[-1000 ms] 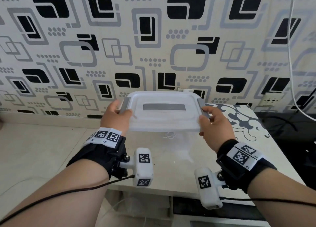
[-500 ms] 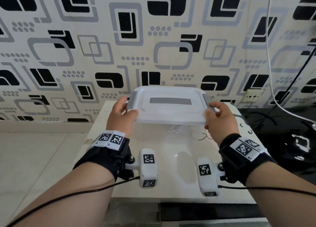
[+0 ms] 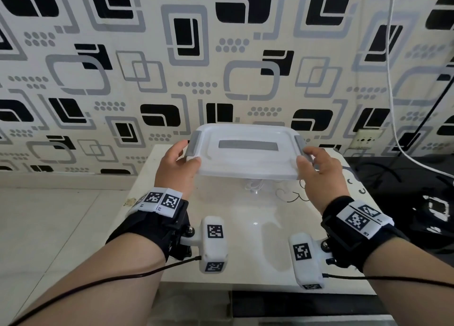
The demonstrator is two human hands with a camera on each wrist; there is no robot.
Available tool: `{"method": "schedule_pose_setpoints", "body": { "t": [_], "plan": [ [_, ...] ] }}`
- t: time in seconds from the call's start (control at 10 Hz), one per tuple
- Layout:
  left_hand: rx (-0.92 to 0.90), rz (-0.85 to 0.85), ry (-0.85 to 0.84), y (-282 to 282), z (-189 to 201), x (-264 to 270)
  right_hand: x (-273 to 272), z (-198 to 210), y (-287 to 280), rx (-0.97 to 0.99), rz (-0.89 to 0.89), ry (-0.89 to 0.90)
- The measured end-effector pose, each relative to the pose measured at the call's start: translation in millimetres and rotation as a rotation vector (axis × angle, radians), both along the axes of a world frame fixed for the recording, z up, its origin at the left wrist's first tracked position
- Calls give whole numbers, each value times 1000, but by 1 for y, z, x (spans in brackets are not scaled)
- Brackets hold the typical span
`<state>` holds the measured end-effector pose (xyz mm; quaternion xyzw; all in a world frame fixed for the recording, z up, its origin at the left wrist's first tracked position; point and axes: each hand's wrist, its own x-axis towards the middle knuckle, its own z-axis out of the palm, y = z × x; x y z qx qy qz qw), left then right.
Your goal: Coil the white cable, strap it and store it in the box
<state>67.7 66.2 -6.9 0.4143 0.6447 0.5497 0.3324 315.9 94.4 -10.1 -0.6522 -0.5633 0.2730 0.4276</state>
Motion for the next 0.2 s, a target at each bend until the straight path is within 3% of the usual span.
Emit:
{"method": "schedule_pose_setpoints", "body": {
  "t": [0.2],
  "plan": [
    [61, 47, 90, -7, 12, -5, 2, 11, -9, 59, -59, -14]
  ]
}}
